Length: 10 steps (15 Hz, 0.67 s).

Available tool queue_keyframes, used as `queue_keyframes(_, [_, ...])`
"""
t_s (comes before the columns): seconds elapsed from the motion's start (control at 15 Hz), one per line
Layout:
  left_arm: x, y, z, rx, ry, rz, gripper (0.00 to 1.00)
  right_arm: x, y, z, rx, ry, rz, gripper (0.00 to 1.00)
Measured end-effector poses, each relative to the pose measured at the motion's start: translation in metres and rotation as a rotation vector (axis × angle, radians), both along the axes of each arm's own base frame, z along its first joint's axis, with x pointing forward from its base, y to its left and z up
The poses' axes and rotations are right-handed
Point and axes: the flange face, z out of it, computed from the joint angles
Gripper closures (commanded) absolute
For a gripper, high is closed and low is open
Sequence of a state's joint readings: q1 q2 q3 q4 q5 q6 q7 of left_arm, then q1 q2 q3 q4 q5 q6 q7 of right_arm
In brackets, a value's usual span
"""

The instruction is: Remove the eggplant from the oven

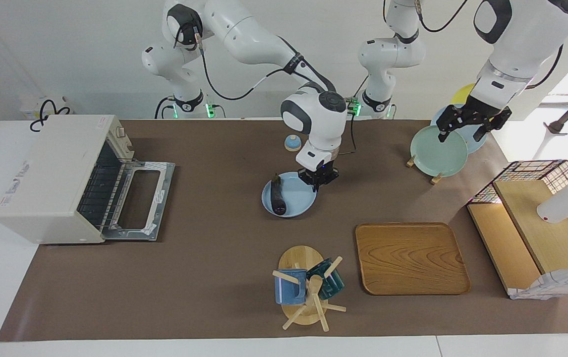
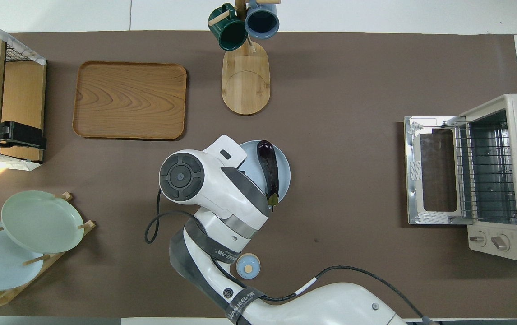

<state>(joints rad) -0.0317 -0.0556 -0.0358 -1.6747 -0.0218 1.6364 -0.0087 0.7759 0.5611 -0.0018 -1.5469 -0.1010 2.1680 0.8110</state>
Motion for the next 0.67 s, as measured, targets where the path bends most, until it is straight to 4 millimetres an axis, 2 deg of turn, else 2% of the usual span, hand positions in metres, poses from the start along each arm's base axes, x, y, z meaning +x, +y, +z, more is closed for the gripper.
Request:
queue_keyframes(0.07, [0.000,0.000,0.000,0.000,-0.003,0.000,0.00,0.001,-0.001,0.000,0.008,-0.008,-0.001,0.58])
queue_keyframes(0.2, [0.002,0.000,0.000,-0.001,-0.012,0.000,0.00,0.002,0.000,0.010,0.013,-0.019,0.005,0.61])
queue_keyframes(0.4, [0.003,0.000,-0.002,-0.001,-0.022,0.001,0.00,0.002,-0.010,0.042,-0.105,0.003,0.077,0.81])
queue_keyframes(0.47, [0.004,0.000,-0.002,-0.002,-0.027,0.000,0.00,0.007,-0.023,0.056,-0.145,0.017,0.079,0.83])
queue_keyframes(0.53, [0.005,-0.001,-0.003,-0.002,-0.030,-0.001,0.00,0.015,-0.047,0.071,-0.183,0.046,0.071,0.83])
queue_keyframes(0.6, [0.005,-0.003,-0.003,-0.002,-0.033,-0.001,0.00,0.026,-0.081,0.084,-0.220,0.090,0.060,0.83])
queue_keyframes(0.67, [0.005,-0.006,-0.003,-0.003,-0.036,0.002,0.00,0.039,-0.126,0.093,-0.250,0.144,0.049,0.83])
